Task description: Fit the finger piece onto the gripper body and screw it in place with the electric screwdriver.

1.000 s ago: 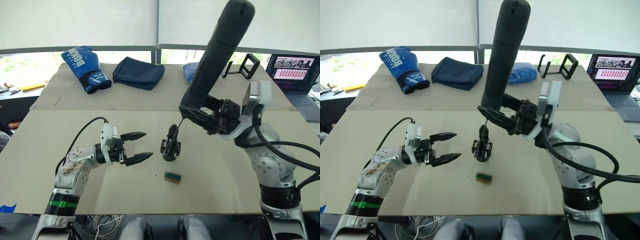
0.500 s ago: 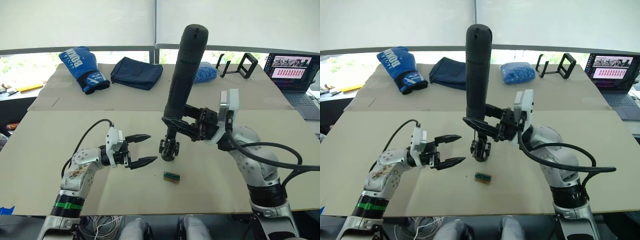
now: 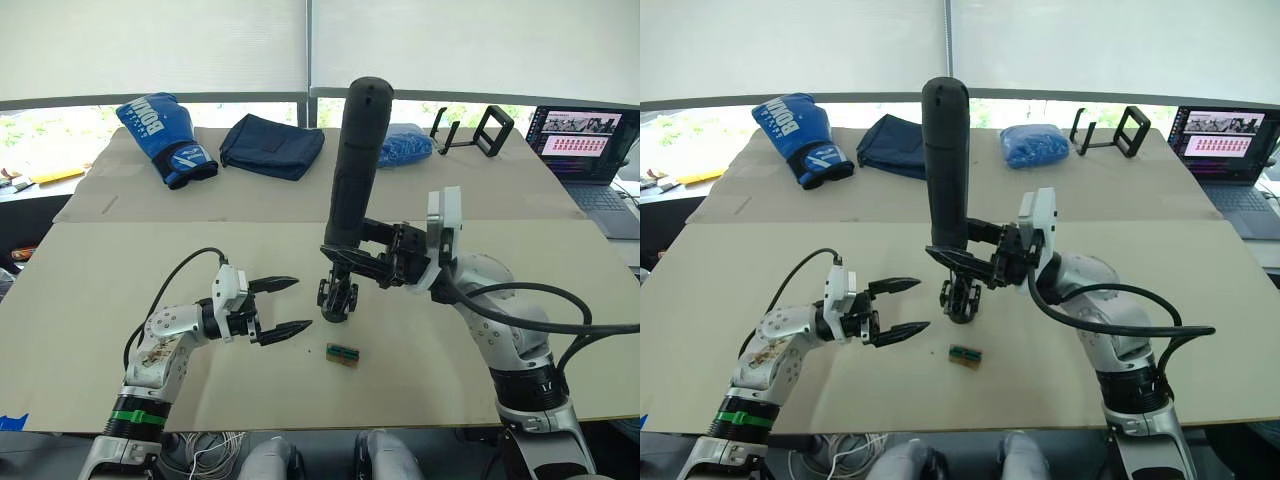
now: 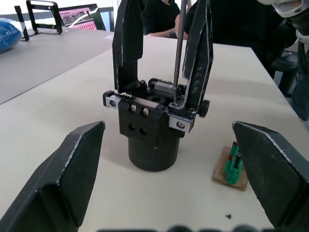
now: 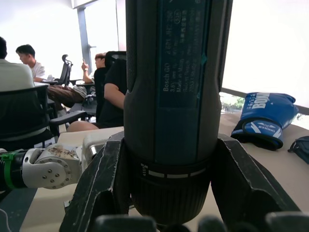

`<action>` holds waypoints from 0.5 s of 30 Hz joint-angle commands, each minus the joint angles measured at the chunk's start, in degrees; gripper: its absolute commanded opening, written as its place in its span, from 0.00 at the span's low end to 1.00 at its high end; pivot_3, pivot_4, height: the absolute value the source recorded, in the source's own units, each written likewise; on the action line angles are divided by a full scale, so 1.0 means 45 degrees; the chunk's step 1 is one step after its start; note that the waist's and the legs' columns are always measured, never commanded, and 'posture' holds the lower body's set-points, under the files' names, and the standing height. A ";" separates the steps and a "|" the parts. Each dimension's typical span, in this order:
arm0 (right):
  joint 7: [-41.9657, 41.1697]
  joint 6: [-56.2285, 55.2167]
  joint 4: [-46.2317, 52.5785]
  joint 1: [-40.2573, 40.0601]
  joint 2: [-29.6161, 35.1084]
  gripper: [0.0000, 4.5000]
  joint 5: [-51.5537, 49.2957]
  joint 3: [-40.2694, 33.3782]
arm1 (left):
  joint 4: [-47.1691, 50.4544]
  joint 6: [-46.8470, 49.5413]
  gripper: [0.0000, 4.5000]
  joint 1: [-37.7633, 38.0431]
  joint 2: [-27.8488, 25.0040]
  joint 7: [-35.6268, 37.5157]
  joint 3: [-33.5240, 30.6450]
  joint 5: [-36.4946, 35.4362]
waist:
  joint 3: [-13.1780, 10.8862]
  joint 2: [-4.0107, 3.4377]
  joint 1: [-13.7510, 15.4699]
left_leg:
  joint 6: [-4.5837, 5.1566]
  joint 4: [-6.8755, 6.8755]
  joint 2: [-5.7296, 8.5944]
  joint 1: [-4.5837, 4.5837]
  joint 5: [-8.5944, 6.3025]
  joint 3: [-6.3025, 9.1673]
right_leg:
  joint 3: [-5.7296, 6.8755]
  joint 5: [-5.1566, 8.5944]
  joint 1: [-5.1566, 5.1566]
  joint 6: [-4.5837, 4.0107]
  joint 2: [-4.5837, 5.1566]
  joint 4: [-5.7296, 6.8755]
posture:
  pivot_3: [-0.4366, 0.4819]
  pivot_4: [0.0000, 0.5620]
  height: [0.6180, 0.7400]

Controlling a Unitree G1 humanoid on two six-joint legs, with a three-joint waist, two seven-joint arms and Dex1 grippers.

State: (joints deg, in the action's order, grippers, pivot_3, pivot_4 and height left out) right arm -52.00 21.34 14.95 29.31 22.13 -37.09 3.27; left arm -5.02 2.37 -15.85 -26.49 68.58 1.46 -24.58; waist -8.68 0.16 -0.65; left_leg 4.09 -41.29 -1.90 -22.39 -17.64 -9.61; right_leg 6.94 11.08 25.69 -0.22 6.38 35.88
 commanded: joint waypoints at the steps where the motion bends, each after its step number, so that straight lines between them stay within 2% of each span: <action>1: -0.0134 -0.0519 0.0390 0.0454 -0.0130 0.43 -0.0121 -0.0340 | -0.0154 -0.0523 1.00 -0.0100 0.0068 0.0118 0.0054 0.0137 | 0.0000 0.0000 -0.0006 | 0.0000 0.0001 0.0000 0.0001 0.0000 -0.0001 | 0.0000 0.0000 0.0000 0.0000 0.0000 0.0000 | 0.48 0.27 1.00; 15: -0.0134 -0.0445 0.0422 0.0514 -0.0122 0.43 -0.0027 -0.0548 | -0.0102 -0.0002 1.00 -0.0631 0.0434 -0.0086 0.0520 0.0278 | 0.0000 0.0000 -0.0013 | 0.0000 -0.0001 0.0001 0.0000 0.0000 -0.0002 | -0.0001 -0.0001 0.0001 -0.0001 0.0001 0.0003 | 0.48 0.27 1.00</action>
State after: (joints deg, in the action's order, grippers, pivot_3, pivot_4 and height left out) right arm -52.40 21.34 14.95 29.76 21.56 -36.23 3.09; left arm -7.34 1.95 -17.72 -24.59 68.37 3.72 -22.82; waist -8.68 0.16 -0.71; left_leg 4.09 -41.29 -1.89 -22.39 -17.63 -9.62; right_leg 6.94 11.08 25.69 -0.22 6.38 35.89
